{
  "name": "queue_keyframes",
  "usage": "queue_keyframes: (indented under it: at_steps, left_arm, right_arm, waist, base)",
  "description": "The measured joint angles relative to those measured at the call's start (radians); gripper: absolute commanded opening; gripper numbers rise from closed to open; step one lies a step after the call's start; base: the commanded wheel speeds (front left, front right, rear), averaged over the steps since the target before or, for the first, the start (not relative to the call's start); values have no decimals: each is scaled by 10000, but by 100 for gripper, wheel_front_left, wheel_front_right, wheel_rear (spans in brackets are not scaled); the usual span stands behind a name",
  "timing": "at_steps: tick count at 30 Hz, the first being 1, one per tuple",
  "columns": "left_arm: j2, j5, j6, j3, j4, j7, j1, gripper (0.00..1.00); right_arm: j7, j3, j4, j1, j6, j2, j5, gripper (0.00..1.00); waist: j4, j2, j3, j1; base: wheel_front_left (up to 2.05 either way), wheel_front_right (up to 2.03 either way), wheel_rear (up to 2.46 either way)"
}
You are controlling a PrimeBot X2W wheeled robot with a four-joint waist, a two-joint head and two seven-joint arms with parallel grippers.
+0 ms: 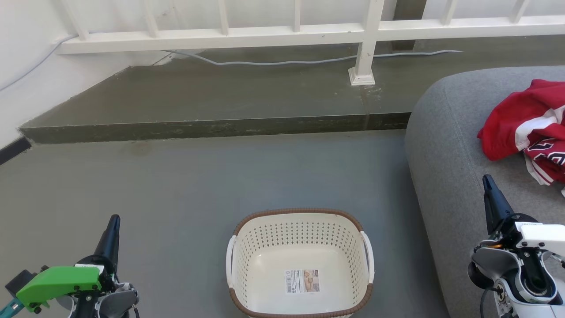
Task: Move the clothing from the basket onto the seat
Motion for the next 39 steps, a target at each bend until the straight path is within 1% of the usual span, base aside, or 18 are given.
queue_keyframes:
  at_steps: [39]
  left_arm:
    - [-15,0,0,36,-2,4,-2,0]
  right_arm:
    - [77,-50,56,-4,2,19,0,0]
  waist:
    - [0,0,-1,0]
  base:
    - [0,0,0]
